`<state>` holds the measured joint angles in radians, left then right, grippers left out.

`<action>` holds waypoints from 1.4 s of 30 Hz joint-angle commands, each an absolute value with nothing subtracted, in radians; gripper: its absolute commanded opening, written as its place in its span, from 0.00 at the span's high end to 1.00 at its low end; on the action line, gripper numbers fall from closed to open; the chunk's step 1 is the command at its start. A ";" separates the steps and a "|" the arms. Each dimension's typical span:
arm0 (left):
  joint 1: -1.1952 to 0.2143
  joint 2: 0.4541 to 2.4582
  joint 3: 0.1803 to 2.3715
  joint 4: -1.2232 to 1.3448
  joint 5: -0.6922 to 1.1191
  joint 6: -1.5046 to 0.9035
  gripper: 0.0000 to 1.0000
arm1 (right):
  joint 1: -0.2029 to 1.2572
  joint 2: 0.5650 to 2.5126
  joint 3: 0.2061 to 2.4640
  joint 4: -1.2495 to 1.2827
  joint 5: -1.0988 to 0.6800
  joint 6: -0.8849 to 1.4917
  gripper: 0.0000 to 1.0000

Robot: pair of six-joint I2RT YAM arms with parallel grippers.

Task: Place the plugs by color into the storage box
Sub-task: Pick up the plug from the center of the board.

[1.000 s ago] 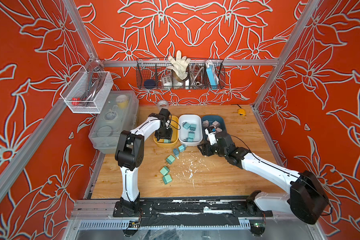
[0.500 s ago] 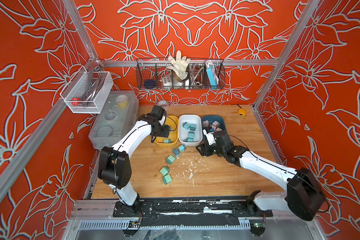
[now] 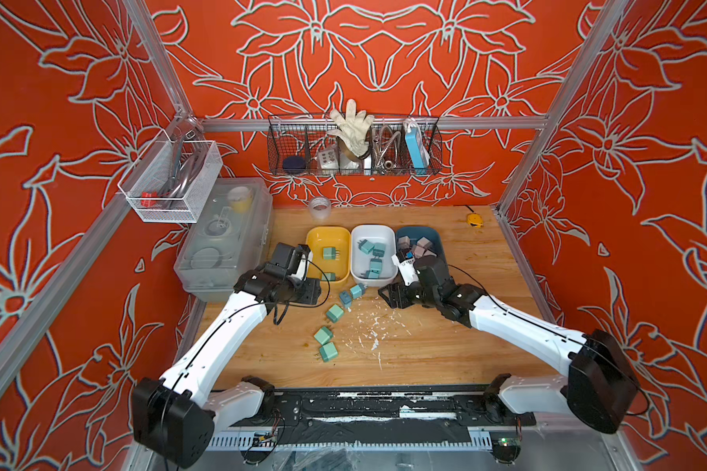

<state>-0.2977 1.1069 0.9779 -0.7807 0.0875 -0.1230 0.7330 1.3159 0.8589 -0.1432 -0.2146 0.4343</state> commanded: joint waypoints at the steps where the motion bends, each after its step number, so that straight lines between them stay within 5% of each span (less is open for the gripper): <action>1: -0.302 1.043 0.911 -0.790 0.058 -0.112 0.40 | 0.765 1.339 0.911 -0.180 -0.191 0.439 0.26; 11: -0.299 0.849 0.803 -0.698 0.025 -0.103 0.43 | 0.876 1.413 0.951 -0.219 -0.141 0.385 0.29; 27: -0.295 0.860 0.805 -0.699 -0.028 -0.107 0.43 | 0.973 1.534 1.034 -0.249 0.011 0.294 0.29; 42: -0.292 0.874 0.802 -0.695 -0.015 -0.109 0.43 | 0.973 1.820 1.327 -0.365 0.044 0.244 0.40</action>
<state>-0.2955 0.8738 0.8093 -0.7036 -0.0170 -0.1154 0.9710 1.7786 1.2774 -0.3187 0.0269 0.2699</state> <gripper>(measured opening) 0.569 0.598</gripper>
